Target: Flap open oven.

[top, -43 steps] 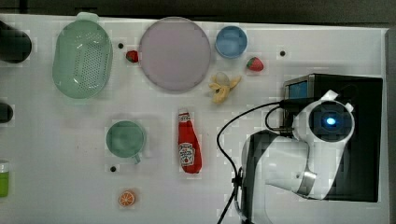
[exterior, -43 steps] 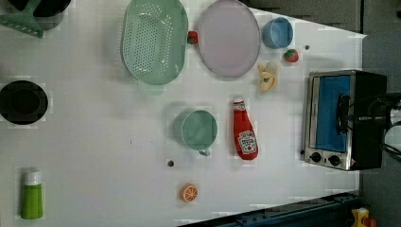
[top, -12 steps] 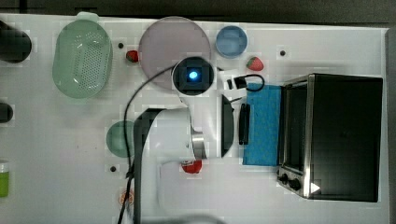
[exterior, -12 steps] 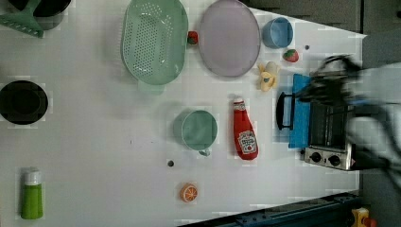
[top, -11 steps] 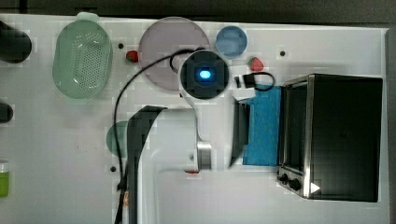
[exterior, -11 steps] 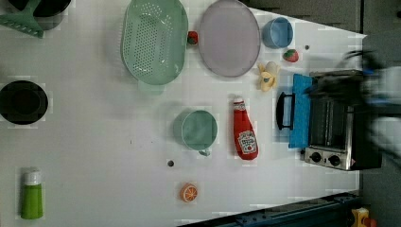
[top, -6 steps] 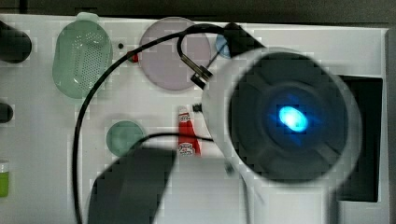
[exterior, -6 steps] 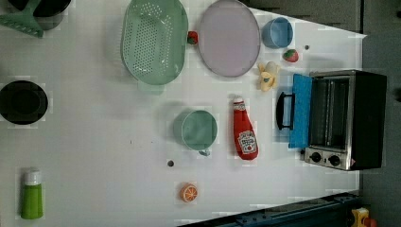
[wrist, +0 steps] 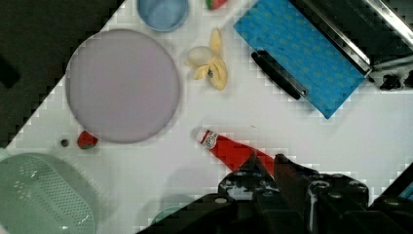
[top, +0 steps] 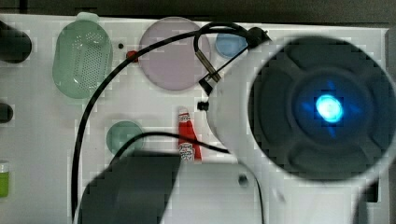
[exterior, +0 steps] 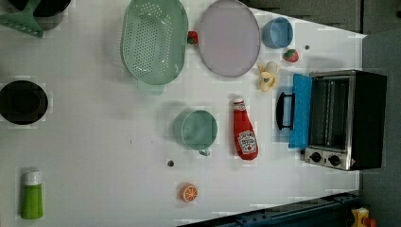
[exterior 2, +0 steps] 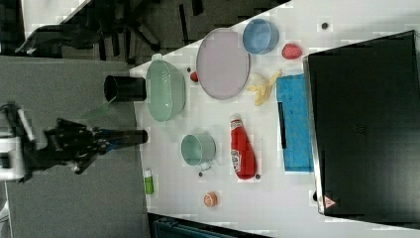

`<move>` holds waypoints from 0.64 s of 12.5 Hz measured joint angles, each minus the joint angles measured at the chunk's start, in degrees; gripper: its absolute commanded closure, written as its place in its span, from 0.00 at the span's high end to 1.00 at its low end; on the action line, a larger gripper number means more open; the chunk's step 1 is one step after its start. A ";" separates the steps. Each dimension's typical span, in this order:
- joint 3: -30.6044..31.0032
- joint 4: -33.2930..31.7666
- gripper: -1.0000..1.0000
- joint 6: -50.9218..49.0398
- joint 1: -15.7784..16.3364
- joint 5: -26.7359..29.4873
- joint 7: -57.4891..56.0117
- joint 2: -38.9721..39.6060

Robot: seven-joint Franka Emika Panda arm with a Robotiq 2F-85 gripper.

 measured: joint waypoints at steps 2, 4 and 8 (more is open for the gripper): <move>0.27 -1.79 0.17 0.20 0.13 -0.50 2.10 2.15; 0.57 -2.57 0.17 0.33 0.38 -0.48 2.93 4.64; 1.18 -2.85 0.17 1.14 0.54 -0.31 3.43 5.63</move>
